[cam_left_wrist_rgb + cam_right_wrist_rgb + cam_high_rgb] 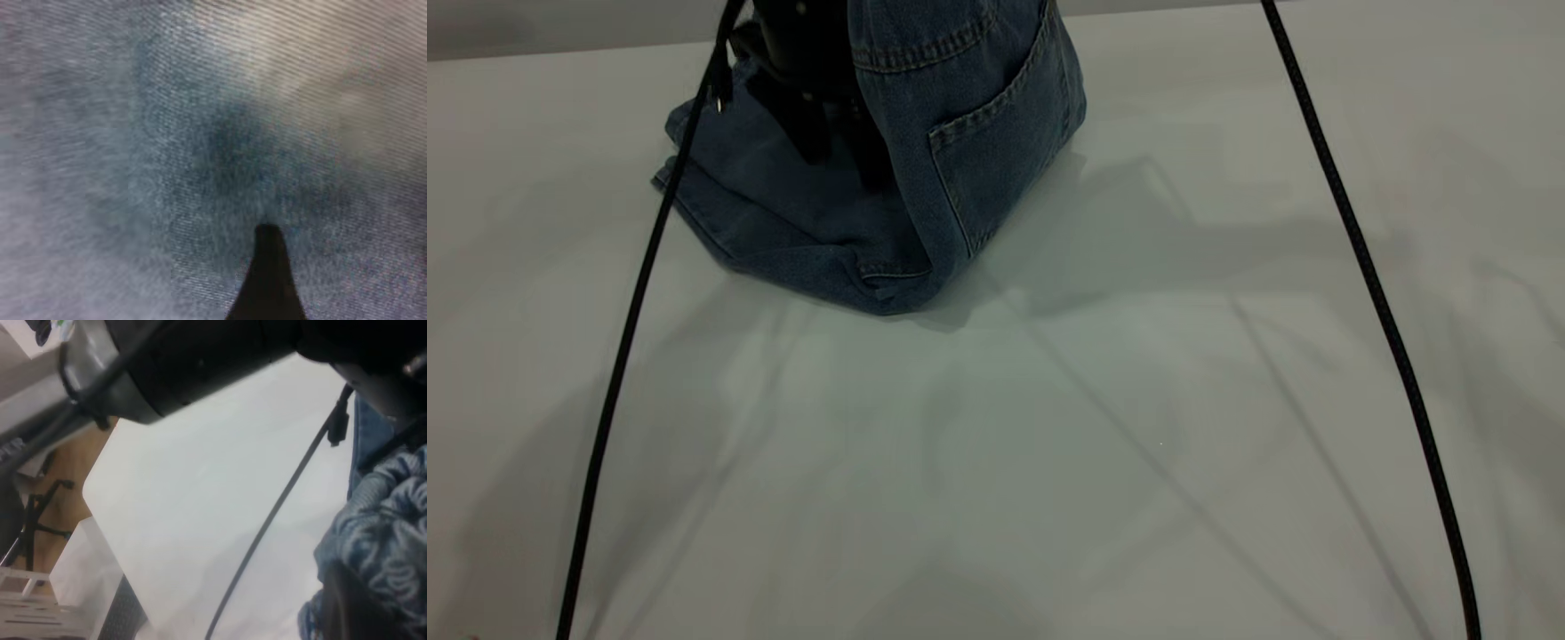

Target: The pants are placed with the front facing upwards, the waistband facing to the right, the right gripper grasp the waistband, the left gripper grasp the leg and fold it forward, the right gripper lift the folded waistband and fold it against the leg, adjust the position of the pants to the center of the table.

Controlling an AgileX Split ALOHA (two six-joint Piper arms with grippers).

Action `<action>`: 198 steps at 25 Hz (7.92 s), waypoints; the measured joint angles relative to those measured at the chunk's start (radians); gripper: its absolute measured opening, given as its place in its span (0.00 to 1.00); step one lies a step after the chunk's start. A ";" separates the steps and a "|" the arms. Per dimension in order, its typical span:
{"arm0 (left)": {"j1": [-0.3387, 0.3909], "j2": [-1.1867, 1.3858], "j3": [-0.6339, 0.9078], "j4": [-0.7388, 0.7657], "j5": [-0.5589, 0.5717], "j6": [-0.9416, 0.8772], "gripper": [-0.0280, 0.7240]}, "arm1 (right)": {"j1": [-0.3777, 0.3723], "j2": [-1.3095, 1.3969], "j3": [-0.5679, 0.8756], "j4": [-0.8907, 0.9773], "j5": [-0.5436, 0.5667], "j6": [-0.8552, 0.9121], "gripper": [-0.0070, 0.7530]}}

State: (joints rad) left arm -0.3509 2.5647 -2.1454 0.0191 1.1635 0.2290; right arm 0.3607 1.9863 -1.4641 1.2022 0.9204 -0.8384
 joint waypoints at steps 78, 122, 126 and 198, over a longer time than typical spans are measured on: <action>-0.002 -0.184 -0.430 0.030 0.056 -0.054 0.71 | -0.068 0.327 -0.358 -0.095 -0.029 0.127 0.78; -0.002 -0.084 0.121 -0.036 0.036 -0.070 0.71 | -0.300 0.068 -0.359 -0.713 0.093 0.568 0.78; -0.002 -0.084 0.121 -0.084 0.036 -0.002 0.71 | -0.300 0.068 -0.359 -0.710 0.093 0.567 0.77; -0.219 -0.358 -0.261 0.194 0.063 -0.244 0.71 | -0.300 -0.028 -0.630 -0.781 0.304 0.589 0.76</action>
State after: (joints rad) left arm -0.5699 2.2066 -2.4064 0.2133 1.2267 -0.0154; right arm 0.0611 1.9582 -2.0943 0.4211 1.2245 -0.2494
